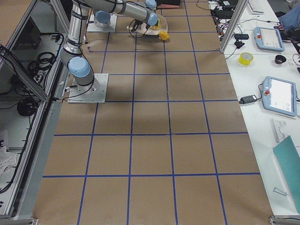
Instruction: Sweep and dump trash into bin
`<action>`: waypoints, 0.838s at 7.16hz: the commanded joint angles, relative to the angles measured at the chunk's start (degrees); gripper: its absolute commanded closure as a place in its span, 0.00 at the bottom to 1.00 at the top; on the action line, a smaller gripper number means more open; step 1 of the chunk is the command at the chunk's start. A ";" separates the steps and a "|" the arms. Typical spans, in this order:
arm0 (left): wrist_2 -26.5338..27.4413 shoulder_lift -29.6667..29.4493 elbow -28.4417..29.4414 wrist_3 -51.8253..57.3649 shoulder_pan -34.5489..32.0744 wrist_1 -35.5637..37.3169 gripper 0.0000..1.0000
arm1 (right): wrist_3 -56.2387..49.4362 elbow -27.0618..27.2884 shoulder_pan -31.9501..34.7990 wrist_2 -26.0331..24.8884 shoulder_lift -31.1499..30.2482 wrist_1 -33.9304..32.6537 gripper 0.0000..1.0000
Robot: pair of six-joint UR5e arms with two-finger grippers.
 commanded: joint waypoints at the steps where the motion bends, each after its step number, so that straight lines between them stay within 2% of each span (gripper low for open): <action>1: -0.07 -0.23 0.00 0.14 0.36 0.10 1.00 | -0.63 -1.58 0.04 1.42 1.00 -1.79 1.00; 4: -0.16 -0.23 -0.08 -0.74 -0.34 -0.16 1.00 | -0.37 -1.32 -0.05 0.02 0.05 0.82 1.00; 6: -0.34 -0.06 -0.08 -0.66 -0.34 -0.42 1.00 | -0.10 -0.97 0.39 -0.70 -6.43 11.77 1.00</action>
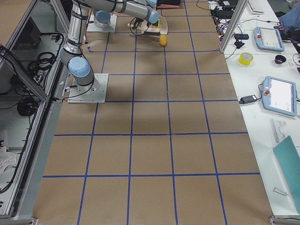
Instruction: Sweep and dump trash into bin
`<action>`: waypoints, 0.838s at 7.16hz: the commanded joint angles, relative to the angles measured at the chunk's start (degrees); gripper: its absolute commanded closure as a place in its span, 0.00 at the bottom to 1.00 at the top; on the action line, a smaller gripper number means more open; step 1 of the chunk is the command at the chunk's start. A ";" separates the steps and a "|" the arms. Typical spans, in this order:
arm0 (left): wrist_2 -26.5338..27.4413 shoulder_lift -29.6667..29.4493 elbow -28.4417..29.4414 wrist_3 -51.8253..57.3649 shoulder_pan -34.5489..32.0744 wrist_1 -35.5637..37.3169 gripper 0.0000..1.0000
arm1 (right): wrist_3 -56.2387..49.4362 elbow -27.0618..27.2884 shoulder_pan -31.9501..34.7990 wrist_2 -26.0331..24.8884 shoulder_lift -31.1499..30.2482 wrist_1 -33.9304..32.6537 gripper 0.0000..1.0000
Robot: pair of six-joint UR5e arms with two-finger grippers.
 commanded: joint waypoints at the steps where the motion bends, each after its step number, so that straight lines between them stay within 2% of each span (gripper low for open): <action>1: -0.50 0.18 -0.05 -0.13 -0.14 -0.44 1.00 | 0.28 0.58 0.14 -4.12 -5.26 10.68 1.00; 2: -1.37 0.18 -0.06 -0.13 -0.14 -0.53 1.00 | 0.03 0.67 -0.30 -10.68 -5.54 13.51 1.00; 4: -1.47 -0.34 0.03 -0.30 -0.14 -0.53 1.00 | -5.66 0.41 -2.93 -23.95 -4.67 13.62 1.00; 6: -0.95 -0.61 0.12 -2.49 -0.75 -0.36 1.00 | -13.48 -0.20 -4.60 -31.54 -1.08 13.89 0.98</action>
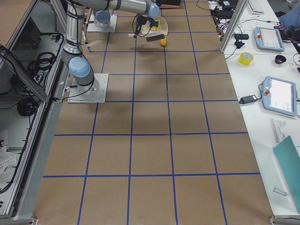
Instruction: Sweep and dump trash into bin
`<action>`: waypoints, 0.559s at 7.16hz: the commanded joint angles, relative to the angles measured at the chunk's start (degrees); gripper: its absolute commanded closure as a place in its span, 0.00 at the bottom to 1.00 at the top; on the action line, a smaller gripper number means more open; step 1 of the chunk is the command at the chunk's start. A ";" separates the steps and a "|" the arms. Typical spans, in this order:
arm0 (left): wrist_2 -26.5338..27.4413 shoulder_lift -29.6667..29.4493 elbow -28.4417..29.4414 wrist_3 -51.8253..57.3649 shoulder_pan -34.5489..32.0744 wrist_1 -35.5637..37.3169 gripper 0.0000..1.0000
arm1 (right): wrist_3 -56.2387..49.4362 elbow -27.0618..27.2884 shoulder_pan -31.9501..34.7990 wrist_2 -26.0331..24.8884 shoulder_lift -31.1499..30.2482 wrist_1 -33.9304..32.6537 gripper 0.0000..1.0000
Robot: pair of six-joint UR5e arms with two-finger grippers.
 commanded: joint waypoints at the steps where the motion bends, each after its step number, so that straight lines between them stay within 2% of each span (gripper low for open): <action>1: 0.39 -0.29 0.06 -1.49 -0.39 0.23 1.00 | -5.12 -0.36 -1.06 -7.63 3.42 0.11 0.98; 2: 0.13 -0.73 0.06 -3.32 -0.39 0.32 1.00 | -5.30 -1.75 -1.06 -6.60 5.69 -0.59 0.97; 4: 0.39 -0.82 0.06 -3.25 -0.47 0.32 1.00 | -4.43 -11.91 -0.37 0.32 12.37 1.15 0.97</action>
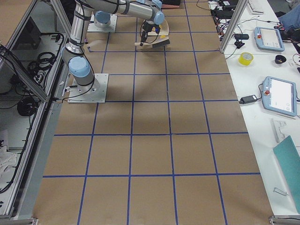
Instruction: Sweep and dump trash into bin
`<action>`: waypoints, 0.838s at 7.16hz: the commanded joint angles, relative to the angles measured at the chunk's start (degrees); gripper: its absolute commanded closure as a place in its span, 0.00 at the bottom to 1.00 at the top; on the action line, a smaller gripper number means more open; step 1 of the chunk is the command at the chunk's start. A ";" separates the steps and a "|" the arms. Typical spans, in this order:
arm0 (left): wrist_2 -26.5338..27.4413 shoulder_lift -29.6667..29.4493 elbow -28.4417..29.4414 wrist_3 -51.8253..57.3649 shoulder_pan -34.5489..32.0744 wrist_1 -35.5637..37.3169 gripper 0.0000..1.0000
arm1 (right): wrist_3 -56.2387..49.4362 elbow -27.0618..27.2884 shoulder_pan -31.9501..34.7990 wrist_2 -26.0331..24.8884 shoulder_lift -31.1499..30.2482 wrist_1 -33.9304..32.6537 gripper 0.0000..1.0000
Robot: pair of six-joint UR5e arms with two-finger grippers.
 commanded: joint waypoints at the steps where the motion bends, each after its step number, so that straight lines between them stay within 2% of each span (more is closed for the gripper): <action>1: 0.19 -0.12 0.00 -0.18 -0.04 0.02 1.00 | 0.97 -5.71 0.96 6.74 3.66 1.51 0.97; 4: 0.19 -0.12 0.00 -0.27 -0.30 0.02 1.00 | 3.61 -7.02 2.72 18.07 4.27 -2.08 0.97; 6: 0.19 -0.03 0.00 -0.27 -0.31 0.11 1.00 | 6.24 -12.53 4.65 21.61 7.77 -3.41 0.97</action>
